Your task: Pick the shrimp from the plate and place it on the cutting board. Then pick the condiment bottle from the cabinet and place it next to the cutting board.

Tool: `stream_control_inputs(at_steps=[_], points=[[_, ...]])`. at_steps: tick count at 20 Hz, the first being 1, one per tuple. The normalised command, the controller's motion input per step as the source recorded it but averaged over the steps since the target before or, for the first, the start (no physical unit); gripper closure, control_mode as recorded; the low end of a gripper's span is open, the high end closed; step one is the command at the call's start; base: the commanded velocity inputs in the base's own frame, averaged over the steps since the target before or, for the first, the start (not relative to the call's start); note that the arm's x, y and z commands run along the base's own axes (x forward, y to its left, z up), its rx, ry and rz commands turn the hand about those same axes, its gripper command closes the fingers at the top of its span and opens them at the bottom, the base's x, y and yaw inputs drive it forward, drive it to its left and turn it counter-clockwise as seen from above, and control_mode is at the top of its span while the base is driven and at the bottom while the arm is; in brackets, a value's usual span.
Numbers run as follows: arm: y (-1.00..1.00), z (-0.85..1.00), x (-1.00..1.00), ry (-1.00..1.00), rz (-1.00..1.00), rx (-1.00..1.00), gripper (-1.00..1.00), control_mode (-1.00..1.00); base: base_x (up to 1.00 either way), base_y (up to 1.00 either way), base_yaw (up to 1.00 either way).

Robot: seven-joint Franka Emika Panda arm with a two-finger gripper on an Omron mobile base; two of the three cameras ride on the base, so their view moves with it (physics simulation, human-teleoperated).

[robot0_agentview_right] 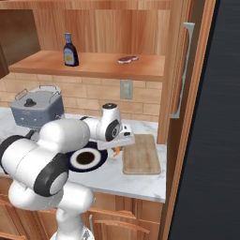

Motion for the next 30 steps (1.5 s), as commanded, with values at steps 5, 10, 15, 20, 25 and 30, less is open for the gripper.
stream_control_inputs(at_steps=[5, 10, 15, 20, 25, 30], points=[[-0.4, 0.0, 0.03, 0.0, 0.0, 0.0, 1.0, -1.0, 0.0, 0.0, 0.0], [-0.34, 0.0, 0.13, 0.0, 0.0, 0.0, 1.0, -1.0, 0.0, 0.0, 0.0], [-0.34, -0.01, 0.18, 0.0, 0.0, 0.01, 1.0, -1.0, 0.0, 0.0, 0.0], [-0.32, -0.1, 0.25, 0.0, 0.0, 0.0, 1.0, -1.0, 0.0, 0.0, 0.0], [-0.18, -0.31, 0.21, 0.0, 0.0, 0.0, 1.0, -1.0, 0.0, 0.0, 0.0], [-0.01, -0.36, 0.21, 0.0, 0.0, 0.0, 1.0, -1.0, 0.0, 0.0, 0.0]])
